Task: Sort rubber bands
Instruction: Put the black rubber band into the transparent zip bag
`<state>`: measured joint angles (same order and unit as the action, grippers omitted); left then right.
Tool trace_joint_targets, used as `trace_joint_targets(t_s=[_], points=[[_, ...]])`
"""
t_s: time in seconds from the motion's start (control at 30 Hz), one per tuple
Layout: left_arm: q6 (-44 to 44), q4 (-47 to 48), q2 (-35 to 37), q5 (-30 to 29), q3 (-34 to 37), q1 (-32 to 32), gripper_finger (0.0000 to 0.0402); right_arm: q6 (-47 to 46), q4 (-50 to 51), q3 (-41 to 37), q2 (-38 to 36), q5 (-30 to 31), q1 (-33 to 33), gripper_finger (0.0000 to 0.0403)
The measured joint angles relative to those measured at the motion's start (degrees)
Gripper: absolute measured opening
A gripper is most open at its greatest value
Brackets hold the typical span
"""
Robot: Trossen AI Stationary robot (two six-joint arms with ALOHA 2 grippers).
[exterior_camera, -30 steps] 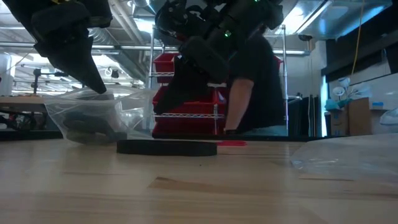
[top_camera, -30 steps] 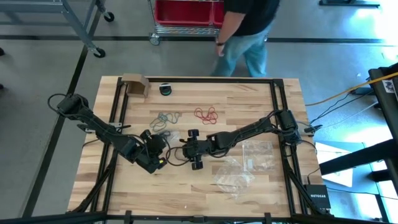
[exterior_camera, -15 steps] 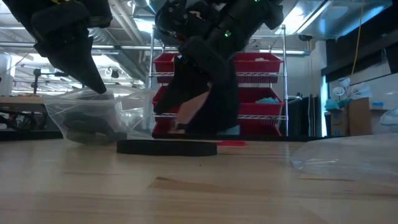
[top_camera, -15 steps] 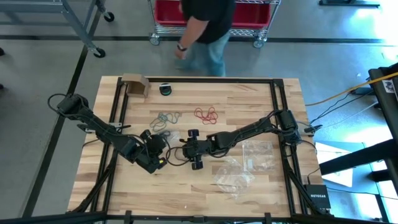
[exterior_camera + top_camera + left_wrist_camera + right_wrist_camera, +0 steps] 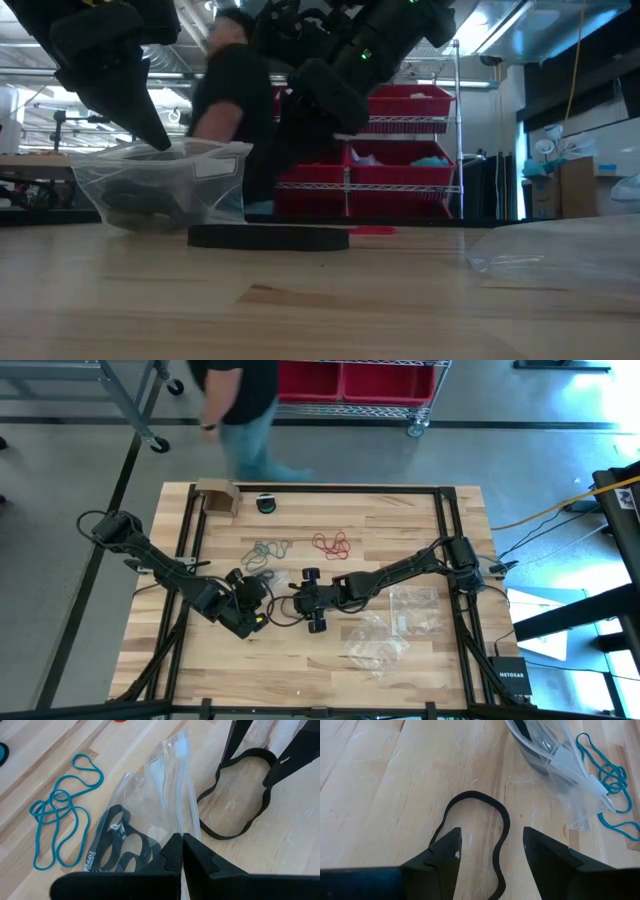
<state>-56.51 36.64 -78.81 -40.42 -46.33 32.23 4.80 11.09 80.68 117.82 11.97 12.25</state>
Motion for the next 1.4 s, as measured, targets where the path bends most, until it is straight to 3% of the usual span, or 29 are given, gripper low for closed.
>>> trace_joint_targets(t_s=[1.1,1.4], points=[[0.1,0.0,0.0,0.0,0.0,0.0,0.0,0.0,0.1,0.0,0.0,0.0,0.0,0.0204],[1.4,0.0,0.0,3.9,0.0,0.0,0.0,2.1,2.6,2.3,0.0,0.7,0.1,0.0204]])
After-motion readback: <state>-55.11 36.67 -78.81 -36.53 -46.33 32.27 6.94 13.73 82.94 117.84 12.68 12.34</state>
